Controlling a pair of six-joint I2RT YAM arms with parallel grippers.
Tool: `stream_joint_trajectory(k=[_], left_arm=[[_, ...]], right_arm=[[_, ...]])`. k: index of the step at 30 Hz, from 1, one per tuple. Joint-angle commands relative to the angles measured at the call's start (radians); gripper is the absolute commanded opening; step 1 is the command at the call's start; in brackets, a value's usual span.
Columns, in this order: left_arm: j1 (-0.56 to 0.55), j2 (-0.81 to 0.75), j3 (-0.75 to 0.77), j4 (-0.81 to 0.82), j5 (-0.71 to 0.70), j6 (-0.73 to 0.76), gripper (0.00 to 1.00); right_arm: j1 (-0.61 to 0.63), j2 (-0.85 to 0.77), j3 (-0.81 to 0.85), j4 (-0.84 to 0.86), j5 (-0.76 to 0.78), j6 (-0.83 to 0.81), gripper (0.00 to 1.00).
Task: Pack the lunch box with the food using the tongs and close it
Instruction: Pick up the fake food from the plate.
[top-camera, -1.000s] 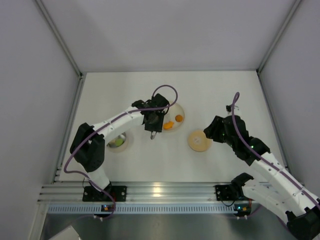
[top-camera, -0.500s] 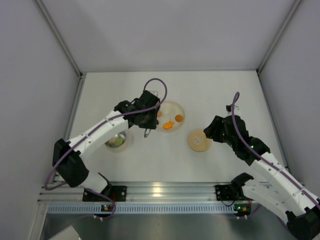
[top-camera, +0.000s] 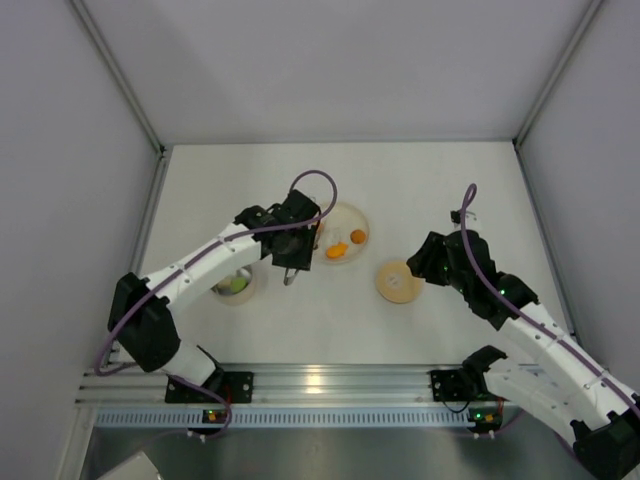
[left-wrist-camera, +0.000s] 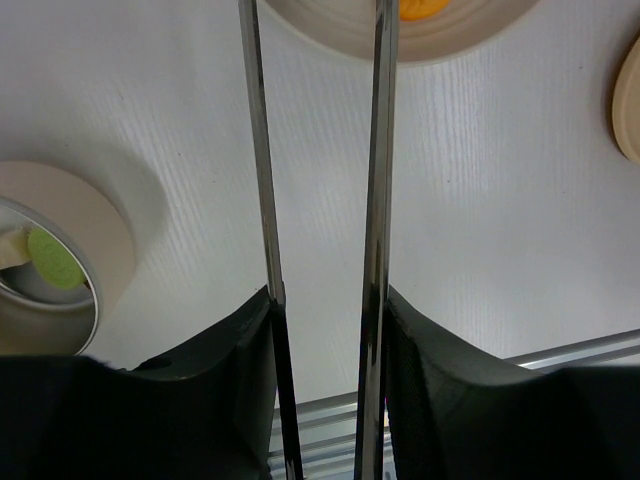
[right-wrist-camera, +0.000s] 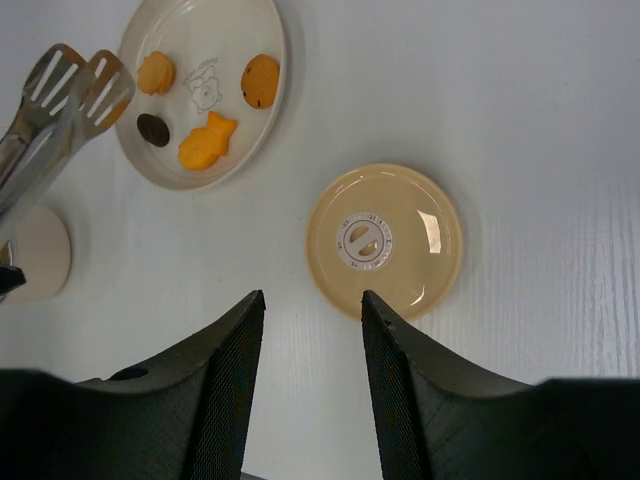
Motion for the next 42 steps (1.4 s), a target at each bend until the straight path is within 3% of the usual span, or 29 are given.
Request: stream_joint_trajectory(k=[1, 23, 42], left_arm=[[0.002, 0.049, -0.005, 0.056, 0.017, 0.011, 0.46], [0.01, 0.198, 0.057, 0.091, -0.026, 0.016, 0.52], [0.037, 0.207, 0.078, 0.12, 0.084, 0.007, 0.49]], right_arm=[[0.019, -0.012, 0.035, -0.008, 0.008, -0.007, 0.44], [0.018, -0.007, 0.033, -0.008, 0.009, -0.018, 0.44], [0.019, -0.007, 0.028, -0.005, 0.003, -0.018, 0.44]])
